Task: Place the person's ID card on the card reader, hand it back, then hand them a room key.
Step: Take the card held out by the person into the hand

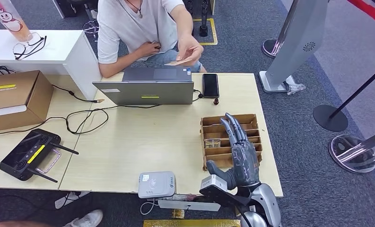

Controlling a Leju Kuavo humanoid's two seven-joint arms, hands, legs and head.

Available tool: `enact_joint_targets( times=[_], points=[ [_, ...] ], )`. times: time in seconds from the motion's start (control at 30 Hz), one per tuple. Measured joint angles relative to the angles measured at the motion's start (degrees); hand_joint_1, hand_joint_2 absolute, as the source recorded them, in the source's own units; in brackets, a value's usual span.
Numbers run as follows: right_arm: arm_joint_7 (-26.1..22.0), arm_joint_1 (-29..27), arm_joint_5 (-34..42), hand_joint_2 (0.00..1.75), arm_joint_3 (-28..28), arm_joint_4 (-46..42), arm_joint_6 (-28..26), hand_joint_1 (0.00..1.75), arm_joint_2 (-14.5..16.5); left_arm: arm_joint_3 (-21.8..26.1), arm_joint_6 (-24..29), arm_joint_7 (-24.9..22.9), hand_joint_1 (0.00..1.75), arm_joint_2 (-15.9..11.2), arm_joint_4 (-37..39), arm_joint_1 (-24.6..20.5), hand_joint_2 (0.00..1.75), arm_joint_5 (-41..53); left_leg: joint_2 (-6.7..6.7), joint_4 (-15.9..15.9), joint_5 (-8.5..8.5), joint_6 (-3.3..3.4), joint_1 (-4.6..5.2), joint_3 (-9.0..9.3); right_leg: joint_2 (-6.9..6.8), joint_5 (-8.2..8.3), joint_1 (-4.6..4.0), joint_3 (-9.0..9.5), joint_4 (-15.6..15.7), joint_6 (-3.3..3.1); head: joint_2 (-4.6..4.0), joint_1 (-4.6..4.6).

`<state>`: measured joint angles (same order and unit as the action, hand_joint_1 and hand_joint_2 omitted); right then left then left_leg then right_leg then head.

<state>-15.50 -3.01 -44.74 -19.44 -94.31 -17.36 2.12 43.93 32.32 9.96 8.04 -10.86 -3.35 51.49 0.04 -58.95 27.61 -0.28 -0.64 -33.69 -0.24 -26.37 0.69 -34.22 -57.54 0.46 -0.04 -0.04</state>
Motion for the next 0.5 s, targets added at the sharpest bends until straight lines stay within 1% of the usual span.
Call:
enact_joint_targets(
  times=[0.13, 0.33, 0.5],
  points=[
    [-0.6, 0.0, 0.6, 0.00, 0.0, 0.2, -0.5, 0.00, 0.0, 0.4, -0.8, 1.1, 0.00, -0.4, 0.0, 0.0, 0.00, 0.7, 0.00, 0.0, 0.00, 0.00, 0.00, 0.01, 0.00, 0.00, 0.00, 0.00, 0.0, 0.00, 0.00, 0.00],
    [-1.8, 1.1, 0.7, 0.00, 0.0, 0.9, -1.1, 0.00, 0.0, 0.4, -1.4, 0.2, 0.00, -1.5, 0.0, 0.0, 0.00, 1.5, 0.00, 0.0, 0.00, 0.00, 0.00, 0.01, 0.00, 0.00, 0.00, 0.00, 0.0, 0.00, 0.00, 0.00],
    [-1.6, 2.6, -2.7, 0.00, 0.0, 0.4, -2.3, 0.00, 0.0, 0.4, -2.0, 0.2, 0.00, -1.5, 0.0, 0.0, 0.00, 2.7, 0.00, 0.0, -0.01, 0.00, 0.00, 0.01, 0.00, 0.01, 0.00, 0.01, 0.0, 0.00, 0.00, 0.01]
  ],
)
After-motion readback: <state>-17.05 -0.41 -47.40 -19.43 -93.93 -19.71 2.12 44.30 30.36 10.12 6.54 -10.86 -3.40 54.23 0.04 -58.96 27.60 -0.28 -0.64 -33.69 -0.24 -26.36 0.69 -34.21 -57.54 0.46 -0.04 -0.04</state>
